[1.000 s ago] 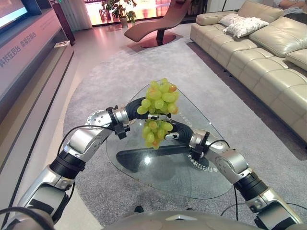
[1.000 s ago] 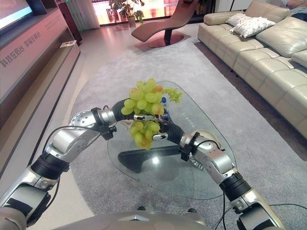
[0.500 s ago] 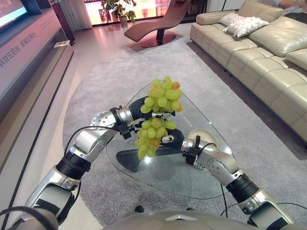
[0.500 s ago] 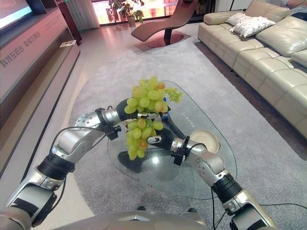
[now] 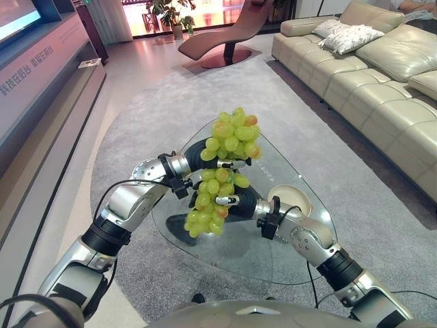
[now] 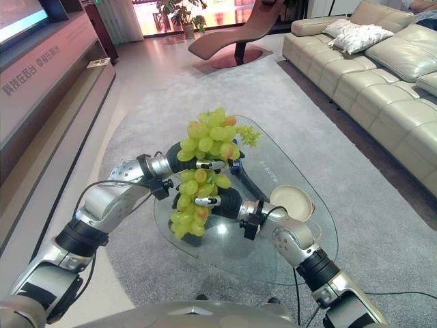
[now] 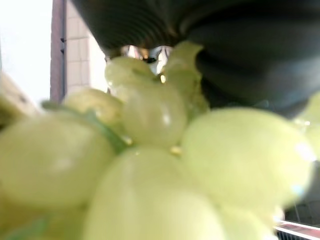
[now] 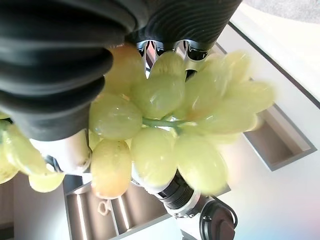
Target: Pick up fruits into the plate
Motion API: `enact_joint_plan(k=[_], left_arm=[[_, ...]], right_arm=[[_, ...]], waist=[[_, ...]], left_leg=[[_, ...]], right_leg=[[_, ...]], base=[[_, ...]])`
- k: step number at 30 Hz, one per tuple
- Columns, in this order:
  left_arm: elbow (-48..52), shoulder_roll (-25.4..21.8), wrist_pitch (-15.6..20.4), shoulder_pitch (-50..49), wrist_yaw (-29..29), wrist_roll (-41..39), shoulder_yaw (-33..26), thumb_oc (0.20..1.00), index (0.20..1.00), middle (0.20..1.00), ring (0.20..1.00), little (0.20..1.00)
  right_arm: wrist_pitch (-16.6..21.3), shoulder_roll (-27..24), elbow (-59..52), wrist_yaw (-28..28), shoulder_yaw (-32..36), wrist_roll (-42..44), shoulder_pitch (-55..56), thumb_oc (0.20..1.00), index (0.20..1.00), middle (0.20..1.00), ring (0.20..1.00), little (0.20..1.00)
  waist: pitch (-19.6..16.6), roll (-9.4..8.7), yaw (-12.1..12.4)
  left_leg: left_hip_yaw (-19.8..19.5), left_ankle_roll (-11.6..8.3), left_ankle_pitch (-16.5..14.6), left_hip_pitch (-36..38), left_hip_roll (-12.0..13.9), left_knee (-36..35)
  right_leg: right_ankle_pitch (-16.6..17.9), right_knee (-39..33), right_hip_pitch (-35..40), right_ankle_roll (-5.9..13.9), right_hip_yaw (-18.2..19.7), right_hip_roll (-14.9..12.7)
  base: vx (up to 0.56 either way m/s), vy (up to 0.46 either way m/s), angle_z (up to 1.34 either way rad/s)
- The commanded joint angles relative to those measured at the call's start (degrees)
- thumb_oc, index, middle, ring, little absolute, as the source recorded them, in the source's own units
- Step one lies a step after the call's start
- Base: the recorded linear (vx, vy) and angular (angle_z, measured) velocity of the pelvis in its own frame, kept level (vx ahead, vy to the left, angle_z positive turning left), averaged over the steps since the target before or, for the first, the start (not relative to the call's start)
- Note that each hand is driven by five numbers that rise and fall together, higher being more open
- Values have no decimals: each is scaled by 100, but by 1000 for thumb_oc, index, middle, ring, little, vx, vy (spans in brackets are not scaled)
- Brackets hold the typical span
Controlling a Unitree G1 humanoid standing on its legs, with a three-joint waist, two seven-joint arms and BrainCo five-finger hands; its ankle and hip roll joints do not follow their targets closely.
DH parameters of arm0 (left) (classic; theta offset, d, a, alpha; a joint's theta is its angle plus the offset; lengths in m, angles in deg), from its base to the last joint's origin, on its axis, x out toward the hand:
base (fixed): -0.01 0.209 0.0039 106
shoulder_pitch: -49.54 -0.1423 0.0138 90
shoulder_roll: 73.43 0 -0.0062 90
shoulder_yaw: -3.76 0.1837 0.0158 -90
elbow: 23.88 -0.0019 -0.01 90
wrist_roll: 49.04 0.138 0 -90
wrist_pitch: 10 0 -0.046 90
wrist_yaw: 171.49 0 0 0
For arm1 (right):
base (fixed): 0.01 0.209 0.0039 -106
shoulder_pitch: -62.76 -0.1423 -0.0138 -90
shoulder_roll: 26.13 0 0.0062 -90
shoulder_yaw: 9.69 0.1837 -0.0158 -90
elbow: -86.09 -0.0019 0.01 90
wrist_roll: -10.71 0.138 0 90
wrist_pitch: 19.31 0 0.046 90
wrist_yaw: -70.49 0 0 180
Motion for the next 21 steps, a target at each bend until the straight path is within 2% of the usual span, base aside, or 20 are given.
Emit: enact_joint_plan(k=[1,14,18,19,20,21], left_arm=[[-151,178,533,849,9,-300,-29,200,200,200,200,200],[-219,180,532,899,5,-304,-48,200,200,200,200,200],[-226,210,407,844,144,-306,-99,200,200,200,200,200],[-247,216,390,826,154,-295,-113,398,398,398,398,398],[-250,207,348,780,192,-264,-145,1000,1000,1000,1000,1000],[-273,202,319,747,206,-241,-163,1000,1000,1000,1000,1000]], right_arm=[[246,363,-146,-193,-4,310,-286,200,200,200,200,200],[257,378,-65,-98,3,401,-294,200,200,200,200,200],[294,392,-21,-95,59,400,-246,200,200,200,200,200],[309,392,-16,-83,62,395,-233,200,200,200,200,200],[338,379,-16,-68,78,399,-202,200,200,200,200,200],[360,374,-21,-25,89,410,-181,200,200,200,200,200]], waist=[[49,-160,153],[72,-156,158],[75,-151,157],[76,-151,159],[77,-150,160],[72,-150,160]], left_leg=[[138,-49,-797,315,47,43],[139,-62,-786,300,56,43],[130,-61,-790,304,58,43],[129,-60,-792,306,57,43],[121,-62,-790,302,54,43],[123,-60,-792,302,54,43]], right_leg=[[-587,97,375,179,-177,-349],[-566,78,369,189,-191,-363],[-562,74,371,191,-189,-369],[-563,73,374,192,-189,-369],[-563,72,371,191,-183,-367],[-562,72,367,196,-184,-369]], base=[[0,0,0],[0,0,0],[0,0,0],[0,0,0],[0,0,0],[0,0,0]])
